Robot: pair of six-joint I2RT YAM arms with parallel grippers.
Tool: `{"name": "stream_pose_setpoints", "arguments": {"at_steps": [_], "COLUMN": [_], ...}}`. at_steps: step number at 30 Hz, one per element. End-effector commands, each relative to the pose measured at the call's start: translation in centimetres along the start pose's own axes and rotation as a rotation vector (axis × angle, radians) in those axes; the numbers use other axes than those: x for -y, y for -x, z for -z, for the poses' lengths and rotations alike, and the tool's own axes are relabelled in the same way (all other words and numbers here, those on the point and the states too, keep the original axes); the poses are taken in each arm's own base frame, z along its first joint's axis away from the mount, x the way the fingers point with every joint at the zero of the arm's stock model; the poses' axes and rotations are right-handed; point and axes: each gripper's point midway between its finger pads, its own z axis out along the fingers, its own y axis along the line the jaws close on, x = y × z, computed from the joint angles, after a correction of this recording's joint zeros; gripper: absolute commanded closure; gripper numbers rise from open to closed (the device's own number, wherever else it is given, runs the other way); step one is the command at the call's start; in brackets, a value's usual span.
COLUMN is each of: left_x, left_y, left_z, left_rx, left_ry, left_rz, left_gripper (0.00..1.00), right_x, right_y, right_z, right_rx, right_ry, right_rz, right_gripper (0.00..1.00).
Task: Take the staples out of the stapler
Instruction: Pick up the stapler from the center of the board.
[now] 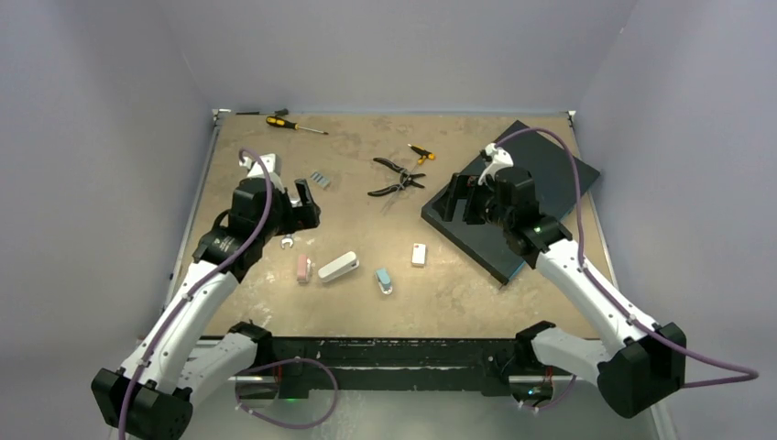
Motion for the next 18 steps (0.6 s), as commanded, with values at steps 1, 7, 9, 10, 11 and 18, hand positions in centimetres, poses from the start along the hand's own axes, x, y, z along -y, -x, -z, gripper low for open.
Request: {"name": "stream_pose_setpoints", "arguments": {"at_steps": [1,7,9,10,11,18], "left_x": [0.0,-0.8,-1.4,-1.6,-1.8,-2.2], "left_y": [0.5,1.5,1.5,1.5,1.5,2.1], "left_z": [0.2,1.4,1.5,1.6,1.7,2.9], "left_rx": [0.048,0.082,0.092,0.095,0.100,0.138], "left_ry": [-0.012,0.033,0.057,0.068,0.077,0.090], "left_rz": [0.016,0.012,0.006,0.005,0.006,0.015], "left_gripper": [0.00,0.00,0.00,0.00,0.00,0.00], "right_x": [0.4,0.9,1.5,1.9,2.1,-0.7], "right_y": [1.7,1.0,0.9,0.9,0.9,-0.4], "right_z": [1.2,1.5,1.4,1.3,1.3,-0.6], "right_rx": [0.091,0.087,0.095,0.099,0.091,0.001], "right_ry": [-0.039,-0.068,-0.097,-0.118,-0.128,-0.050], "right_rz": [0.031,-0.056,-0.062,-0.066,-0.058,0.048], "right_gripper": [0.01,0.02,0.02,0.02,0.02,0.05]}}
